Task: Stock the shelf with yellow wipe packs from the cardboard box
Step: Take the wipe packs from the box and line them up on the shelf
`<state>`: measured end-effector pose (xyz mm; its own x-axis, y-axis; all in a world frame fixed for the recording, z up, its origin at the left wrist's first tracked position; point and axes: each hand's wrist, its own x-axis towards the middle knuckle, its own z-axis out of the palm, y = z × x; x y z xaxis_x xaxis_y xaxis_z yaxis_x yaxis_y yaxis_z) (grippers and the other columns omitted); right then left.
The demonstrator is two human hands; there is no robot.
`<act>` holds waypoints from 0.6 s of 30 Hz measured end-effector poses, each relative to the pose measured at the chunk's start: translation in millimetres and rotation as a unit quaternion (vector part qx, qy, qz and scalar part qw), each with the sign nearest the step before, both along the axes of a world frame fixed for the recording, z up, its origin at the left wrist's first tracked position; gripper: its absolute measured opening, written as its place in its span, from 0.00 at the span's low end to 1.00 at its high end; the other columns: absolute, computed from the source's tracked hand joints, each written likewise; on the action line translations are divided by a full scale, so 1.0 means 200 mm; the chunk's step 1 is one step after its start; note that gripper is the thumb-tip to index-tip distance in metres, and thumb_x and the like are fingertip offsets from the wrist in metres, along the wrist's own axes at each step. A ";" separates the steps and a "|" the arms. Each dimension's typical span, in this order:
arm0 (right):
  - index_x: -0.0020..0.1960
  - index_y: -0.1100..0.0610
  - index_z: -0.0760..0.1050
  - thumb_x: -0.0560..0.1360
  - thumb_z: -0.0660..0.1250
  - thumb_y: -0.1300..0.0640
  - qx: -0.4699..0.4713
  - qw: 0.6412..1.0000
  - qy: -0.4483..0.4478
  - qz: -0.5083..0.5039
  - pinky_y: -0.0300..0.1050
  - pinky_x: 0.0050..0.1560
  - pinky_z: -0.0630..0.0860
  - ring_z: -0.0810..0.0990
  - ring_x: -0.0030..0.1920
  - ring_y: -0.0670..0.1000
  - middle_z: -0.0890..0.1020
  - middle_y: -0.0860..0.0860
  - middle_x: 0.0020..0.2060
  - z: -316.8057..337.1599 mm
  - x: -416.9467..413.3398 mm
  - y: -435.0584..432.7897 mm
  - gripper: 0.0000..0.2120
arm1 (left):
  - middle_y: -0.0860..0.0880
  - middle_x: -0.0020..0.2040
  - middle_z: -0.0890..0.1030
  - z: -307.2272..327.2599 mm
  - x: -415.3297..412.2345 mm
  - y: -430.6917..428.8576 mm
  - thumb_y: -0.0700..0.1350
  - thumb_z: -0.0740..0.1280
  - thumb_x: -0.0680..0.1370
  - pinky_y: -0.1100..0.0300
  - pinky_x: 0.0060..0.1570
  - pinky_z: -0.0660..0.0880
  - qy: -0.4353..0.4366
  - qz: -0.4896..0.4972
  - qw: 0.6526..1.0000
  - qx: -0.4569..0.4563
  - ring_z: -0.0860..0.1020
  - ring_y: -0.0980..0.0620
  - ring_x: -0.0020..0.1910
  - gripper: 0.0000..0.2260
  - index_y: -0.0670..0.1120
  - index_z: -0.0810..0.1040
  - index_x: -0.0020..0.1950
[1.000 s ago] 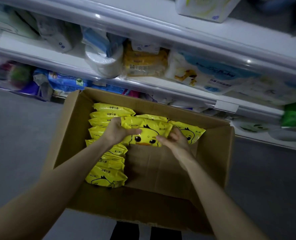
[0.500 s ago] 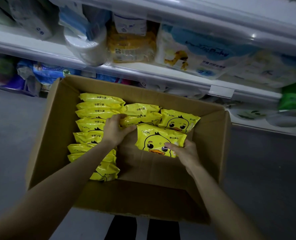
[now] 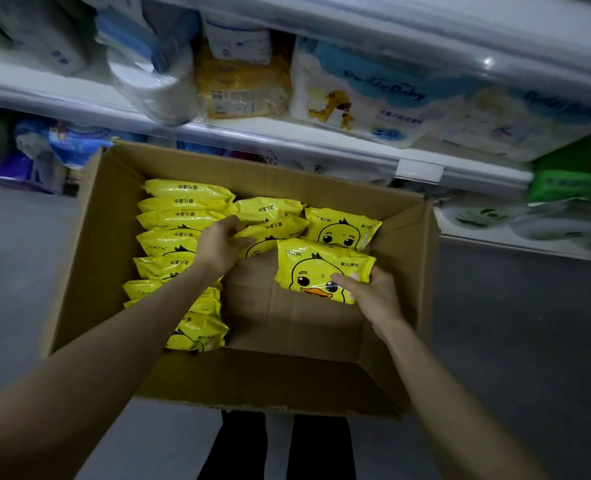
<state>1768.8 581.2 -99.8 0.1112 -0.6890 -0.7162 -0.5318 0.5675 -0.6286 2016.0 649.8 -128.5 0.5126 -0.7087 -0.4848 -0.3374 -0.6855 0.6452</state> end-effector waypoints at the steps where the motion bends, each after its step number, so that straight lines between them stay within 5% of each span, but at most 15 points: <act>1: 0.44 0.49 0.78 0.67 0.76 0.57 -0.006 1.000 -0.003 0.001 0.49 0.53 0.78 0.82 0.48 0.51 0.84 0.49 0.45 0.06 0.00 0.00 0.10 | 0.46 0.42 0.76 0.07 0.02 0.00 0.43 0.72 0.73 0.58 0.39 0.63 0.025 0.005 0.999 -0.020 0.71 0.46 0.41 0.08 0.45 0.73 0.43; 7: 0.42 0.48 0.77 0.67 0.76 0.58 -0.065 0.997 -0.045 0.009 0.43 0.44 0.77 0.80 0.42 0.46 0.82 0.45 0.41 0.52 -0.03 -0.04 0.10 | 0.53 0.34 0.72 0.56 0.07 -0.02 0.43 0.73 0.72 0.60 0.34 0.65 0.035 -0.030 0.995 -0.094 0.68 0.52 0.34 0.09 0.43 0.74 0.41; 13: 0.45 0.51 0.78 0.68 0.75 0.62 -0.146 0.983 -0.107 0.016 0.30 0.32 0.73 0.80 0.36 0.40 0.82 0.43 0.38 1.06 -0.18 -0.09 0.10 | 0.48 0.39 0.77 1.19 0.01 -0.16 0.43 0.73 0.72 0.57 0.41 0.68 0.011 -0.083 0.978 -0.192 0.74 0.51 0.42 0.07 0.43 0.76 0.42; 18: 0.46 0.56 0.79 0.67 0.76 0.61 -0.213 0.969 -0.124 -0.001 0.40 0.32 0.75 0.80 0.33 0.45 0.83 0.49 0.37 1.46 -0.41 -0.18 0.09 | 0.52 0.33 0.73 1.71 -0.22 -0.30 0.41 0.73 0.72 0.66 0.33 0.65 -0.011 -0.110 0.954 -0.280 0.68 0.59 0.31 0.12 0.49 0.71 0.34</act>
<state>1686.3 544.2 192.8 0.2413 -0.9165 -0.3190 -0.3330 0.2305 -0.9143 1972.7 590.7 212.8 0.3274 -0.9448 0.0097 -0.4512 -0.1473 0.8802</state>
